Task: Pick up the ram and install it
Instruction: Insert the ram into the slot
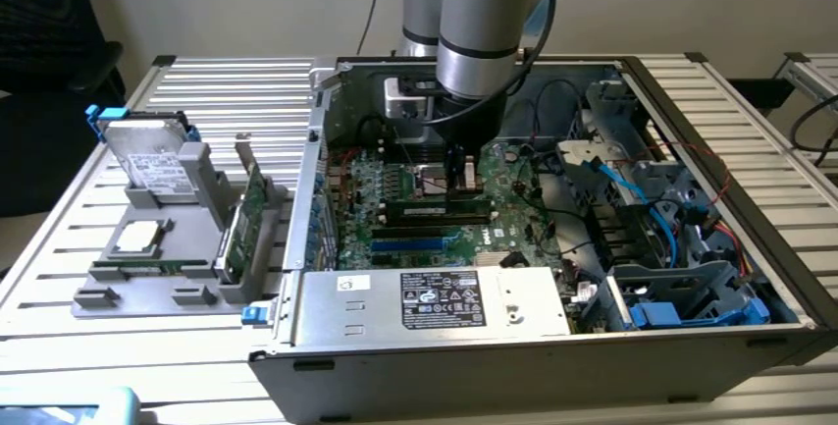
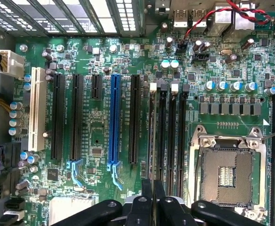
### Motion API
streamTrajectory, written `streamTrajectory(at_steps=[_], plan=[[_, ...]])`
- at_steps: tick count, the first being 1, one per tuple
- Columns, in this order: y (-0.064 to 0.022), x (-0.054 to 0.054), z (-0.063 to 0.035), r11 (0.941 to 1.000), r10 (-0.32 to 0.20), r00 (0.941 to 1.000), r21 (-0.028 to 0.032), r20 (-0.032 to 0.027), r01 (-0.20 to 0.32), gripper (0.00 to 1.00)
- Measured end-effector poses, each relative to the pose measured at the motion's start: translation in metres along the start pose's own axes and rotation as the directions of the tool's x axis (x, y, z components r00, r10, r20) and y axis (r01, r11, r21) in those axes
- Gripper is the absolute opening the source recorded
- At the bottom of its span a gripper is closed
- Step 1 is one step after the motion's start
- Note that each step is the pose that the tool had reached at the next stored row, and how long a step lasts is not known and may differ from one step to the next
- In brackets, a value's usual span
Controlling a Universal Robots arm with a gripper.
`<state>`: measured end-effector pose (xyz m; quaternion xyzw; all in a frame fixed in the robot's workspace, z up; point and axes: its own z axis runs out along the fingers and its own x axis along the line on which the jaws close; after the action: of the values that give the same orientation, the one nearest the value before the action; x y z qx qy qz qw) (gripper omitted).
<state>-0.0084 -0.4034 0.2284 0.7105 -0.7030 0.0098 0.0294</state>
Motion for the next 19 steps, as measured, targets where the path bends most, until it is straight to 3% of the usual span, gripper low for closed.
streamTrajectory(at_steps=[4,19], plan=[[0.0,-0.0003,0.0006,1.0,0.0,1.0,-0.0001,-0.0029,0.0,0.13],[0.0008,-0.0004,0.0015,1.0,0.0,1.0,0.0032,-0.0039,0.0,0.13]])
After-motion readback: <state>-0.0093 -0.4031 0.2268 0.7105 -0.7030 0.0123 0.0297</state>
